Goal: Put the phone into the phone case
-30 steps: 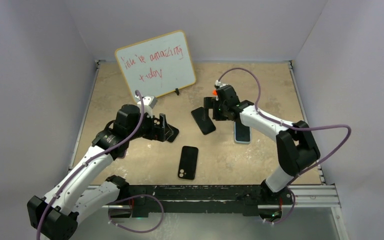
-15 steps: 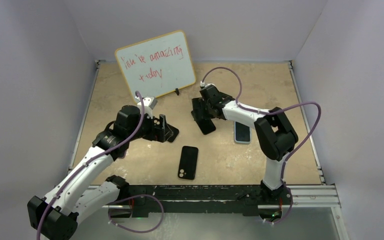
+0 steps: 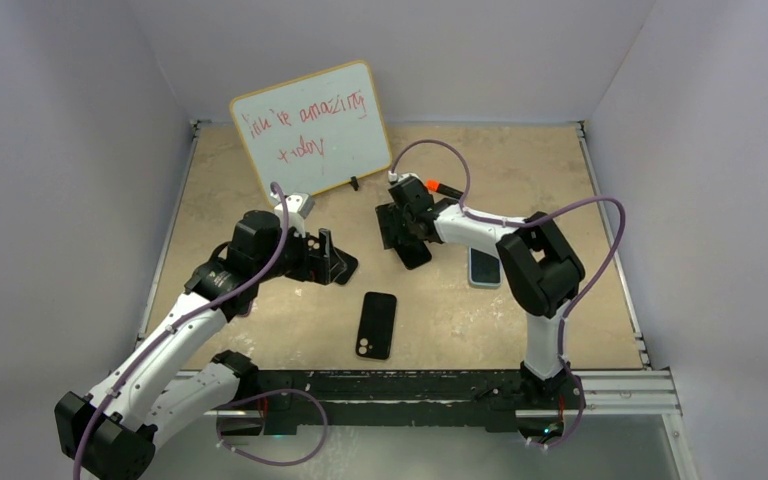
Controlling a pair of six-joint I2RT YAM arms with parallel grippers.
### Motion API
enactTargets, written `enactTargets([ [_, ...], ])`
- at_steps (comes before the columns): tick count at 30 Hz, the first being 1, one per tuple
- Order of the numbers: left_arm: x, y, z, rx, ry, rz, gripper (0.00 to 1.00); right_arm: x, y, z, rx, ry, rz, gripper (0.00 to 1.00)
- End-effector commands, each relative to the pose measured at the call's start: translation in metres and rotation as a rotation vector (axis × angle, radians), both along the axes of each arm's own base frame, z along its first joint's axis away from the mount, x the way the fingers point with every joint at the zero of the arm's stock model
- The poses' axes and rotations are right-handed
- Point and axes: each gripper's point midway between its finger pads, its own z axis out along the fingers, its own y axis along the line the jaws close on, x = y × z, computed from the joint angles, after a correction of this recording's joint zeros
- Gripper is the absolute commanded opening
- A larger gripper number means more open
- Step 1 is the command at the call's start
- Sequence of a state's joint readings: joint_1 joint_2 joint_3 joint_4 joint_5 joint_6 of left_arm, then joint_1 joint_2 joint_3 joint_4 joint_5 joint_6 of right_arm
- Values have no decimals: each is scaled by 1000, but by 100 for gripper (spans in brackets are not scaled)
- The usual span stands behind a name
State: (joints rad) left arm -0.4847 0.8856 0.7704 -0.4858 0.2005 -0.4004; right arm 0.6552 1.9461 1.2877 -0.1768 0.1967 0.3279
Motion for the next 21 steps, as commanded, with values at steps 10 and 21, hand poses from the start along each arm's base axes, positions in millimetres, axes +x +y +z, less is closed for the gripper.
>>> enactTargets([
  [10,5,0,8,-11,-51,1,91,-9,-12,-23,-79,20,-1,92],
  [21,3,-3,-4,-2,11,-3,88,-22,-30,-25,-109,40,-69,77],
])
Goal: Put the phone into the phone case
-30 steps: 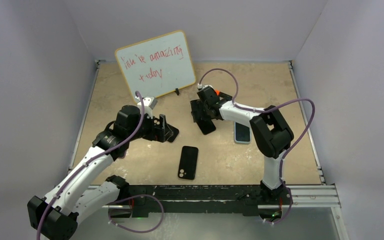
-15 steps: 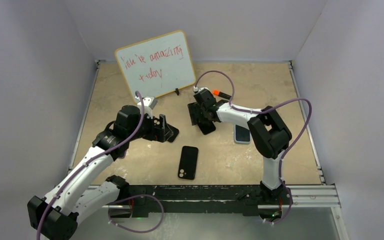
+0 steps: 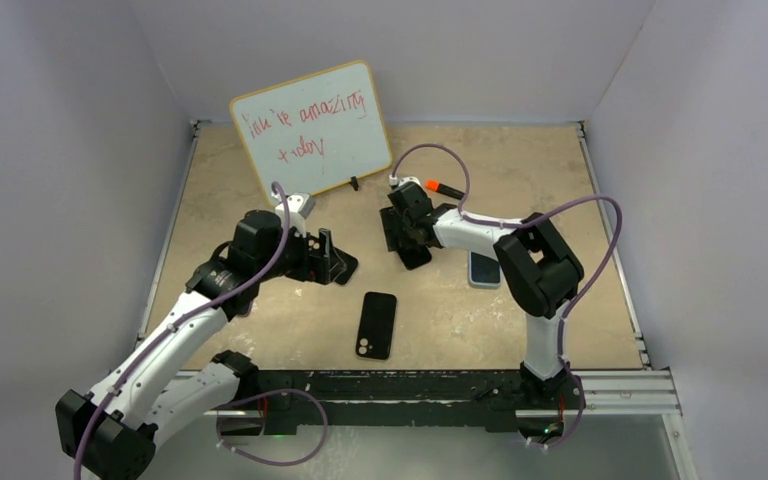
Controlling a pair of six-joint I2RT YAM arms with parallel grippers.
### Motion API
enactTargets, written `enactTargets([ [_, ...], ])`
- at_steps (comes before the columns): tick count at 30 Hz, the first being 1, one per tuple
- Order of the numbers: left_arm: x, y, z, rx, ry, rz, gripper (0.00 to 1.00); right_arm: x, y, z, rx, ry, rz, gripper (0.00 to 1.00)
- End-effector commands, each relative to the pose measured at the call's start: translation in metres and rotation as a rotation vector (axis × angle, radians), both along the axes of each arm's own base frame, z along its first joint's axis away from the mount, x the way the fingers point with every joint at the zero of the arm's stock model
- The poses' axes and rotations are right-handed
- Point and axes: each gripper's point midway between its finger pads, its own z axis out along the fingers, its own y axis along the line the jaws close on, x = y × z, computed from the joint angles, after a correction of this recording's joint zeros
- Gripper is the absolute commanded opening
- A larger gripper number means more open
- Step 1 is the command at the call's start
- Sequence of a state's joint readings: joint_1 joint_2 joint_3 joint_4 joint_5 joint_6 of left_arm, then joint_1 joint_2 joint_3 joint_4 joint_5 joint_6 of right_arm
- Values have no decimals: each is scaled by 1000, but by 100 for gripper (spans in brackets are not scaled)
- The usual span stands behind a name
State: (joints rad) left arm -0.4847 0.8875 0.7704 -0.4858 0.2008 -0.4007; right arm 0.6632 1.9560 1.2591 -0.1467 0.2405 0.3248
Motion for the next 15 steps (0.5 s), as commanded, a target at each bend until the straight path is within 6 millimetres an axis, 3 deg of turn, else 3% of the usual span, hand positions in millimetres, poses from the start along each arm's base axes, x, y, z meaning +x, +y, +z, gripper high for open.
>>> enactTargets([
  [1,1,-3,-7,1,33,-7,87,-24,-26,-13,-68,55,-68,76],
  [7,-11,-18,-34,-31,194,-51,74,-49,-41,-10,-44,94,-124,66],
  [15,-36,-46,-80,-19,340,-67,65,-79,-60,-10,-26,129,-176,58],
])
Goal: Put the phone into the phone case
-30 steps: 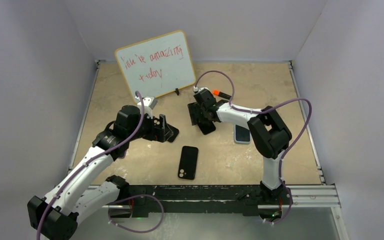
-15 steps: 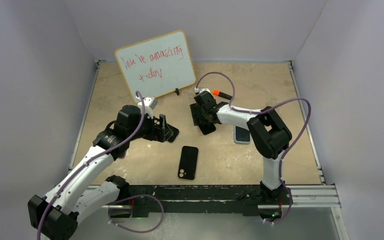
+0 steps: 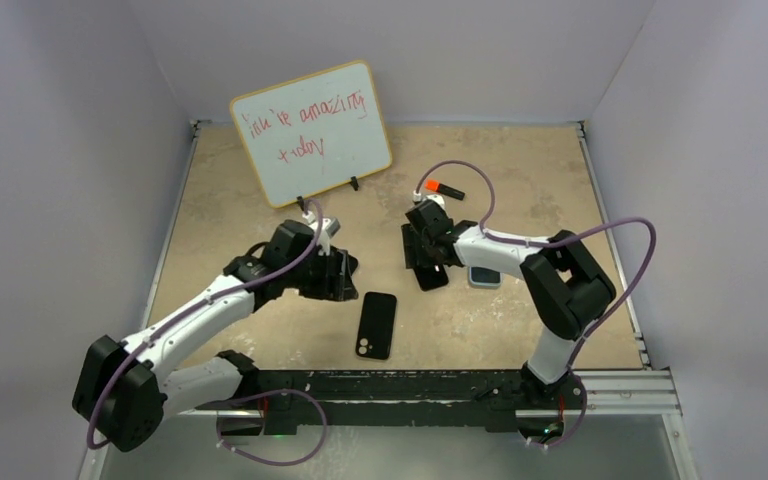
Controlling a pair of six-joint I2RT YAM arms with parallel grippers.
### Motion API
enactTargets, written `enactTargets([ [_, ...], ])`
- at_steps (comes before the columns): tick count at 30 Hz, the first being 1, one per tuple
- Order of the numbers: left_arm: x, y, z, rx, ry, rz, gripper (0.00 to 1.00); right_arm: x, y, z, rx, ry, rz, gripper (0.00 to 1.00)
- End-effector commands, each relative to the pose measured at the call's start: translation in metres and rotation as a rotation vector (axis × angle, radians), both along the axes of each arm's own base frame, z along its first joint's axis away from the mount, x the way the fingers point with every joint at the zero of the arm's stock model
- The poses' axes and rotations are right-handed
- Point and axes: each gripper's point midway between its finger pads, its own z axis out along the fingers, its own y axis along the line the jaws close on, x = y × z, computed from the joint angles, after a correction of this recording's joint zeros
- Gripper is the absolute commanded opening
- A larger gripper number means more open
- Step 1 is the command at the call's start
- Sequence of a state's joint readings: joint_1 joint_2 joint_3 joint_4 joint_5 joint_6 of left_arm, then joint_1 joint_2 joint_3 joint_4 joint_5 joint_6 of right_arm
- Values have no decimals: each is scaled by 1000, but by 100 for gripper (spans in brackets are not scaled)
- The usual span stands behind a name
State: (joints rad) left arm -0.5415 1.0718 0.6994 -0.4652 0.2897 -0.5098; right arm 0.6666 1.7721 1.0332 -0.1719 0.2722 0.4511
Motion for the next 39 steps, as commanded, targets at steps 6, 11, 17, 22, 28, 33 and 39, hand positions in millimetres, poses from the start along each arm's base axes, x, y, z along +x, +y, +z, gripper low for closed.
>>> enactTargets([
  [6,-19,-38,-42,9,78,-29,60,-43,-30,-7,-7,75,-82,56],
  [11,-13,-38,-59,37,71,-4,55,-56,-40,-10,-3,85,-111,56],
  [17,-9,-44,-75,40,76,6,45,-69,-46,-7,27,81,-119,55],
  [22,6,-43,-83,108,54,29,36,-73,-46,1,64,61,-116,55],
  [28,10,-45,-96,151,63,6,29,-74,-43,4,109,43,-110,54],
  [33,13,-48,-105,180,73,-35,12,-76,-42,6,132,30,-107,54],
  [39,32,-59,-94,221,-13,-142,0,-80,-46,7,146,16,-119,53],
])
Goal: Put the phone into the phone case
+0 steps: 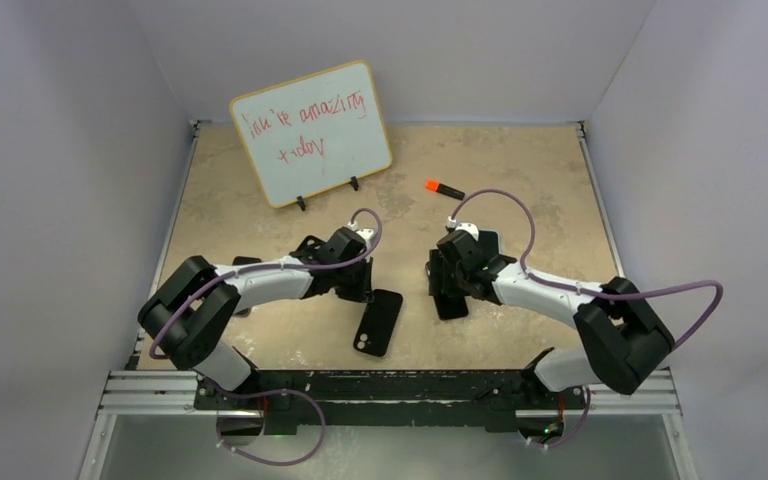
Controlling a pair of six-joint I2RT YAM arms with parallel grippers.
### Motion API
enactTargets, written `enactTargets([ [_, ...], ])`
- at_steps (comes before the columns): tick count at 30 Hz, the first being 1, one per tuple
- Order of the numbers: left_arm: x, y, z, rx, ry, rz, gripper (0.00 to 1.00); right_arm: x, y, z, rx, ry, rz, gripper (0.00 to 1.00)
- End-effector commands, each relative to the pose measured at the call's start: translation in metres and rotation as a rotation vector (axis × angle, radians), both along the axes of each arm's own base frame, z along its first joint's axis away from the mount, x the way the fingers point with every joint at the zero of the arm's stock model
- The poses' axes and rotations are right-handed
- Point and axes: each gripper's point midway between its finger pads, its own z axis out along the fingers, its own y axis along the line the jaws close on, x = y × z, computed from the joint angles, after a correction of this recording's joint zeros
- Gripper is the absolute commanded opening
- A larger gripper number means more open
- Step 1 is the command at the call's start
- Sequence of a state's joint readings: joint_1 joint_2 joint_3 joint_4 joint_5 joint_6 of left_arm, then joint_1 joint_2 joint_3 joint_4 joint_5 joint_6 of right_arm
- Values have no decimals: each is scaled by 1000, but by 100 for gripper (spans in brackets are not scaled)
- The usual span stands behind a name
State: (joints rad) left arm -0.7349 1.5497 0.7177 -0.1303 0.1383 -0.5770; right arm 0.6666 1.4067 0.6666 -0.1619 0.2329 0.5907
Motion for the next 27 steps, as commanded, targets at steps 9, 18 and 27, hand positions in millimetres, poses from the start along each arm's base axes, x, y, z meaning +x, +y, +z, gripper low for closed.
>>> enactTargets([
  [9,45,-10,16,176,-213,-293,0,-9,7,-2,92,-11,-6,52],
  [18,55,-29,14,146,-190,-327,18,-10,6,5,111,-25,-12,50],
  [27,50,6,62,160,-192,4,60,-7,13,6,128,-24,2,49],
])
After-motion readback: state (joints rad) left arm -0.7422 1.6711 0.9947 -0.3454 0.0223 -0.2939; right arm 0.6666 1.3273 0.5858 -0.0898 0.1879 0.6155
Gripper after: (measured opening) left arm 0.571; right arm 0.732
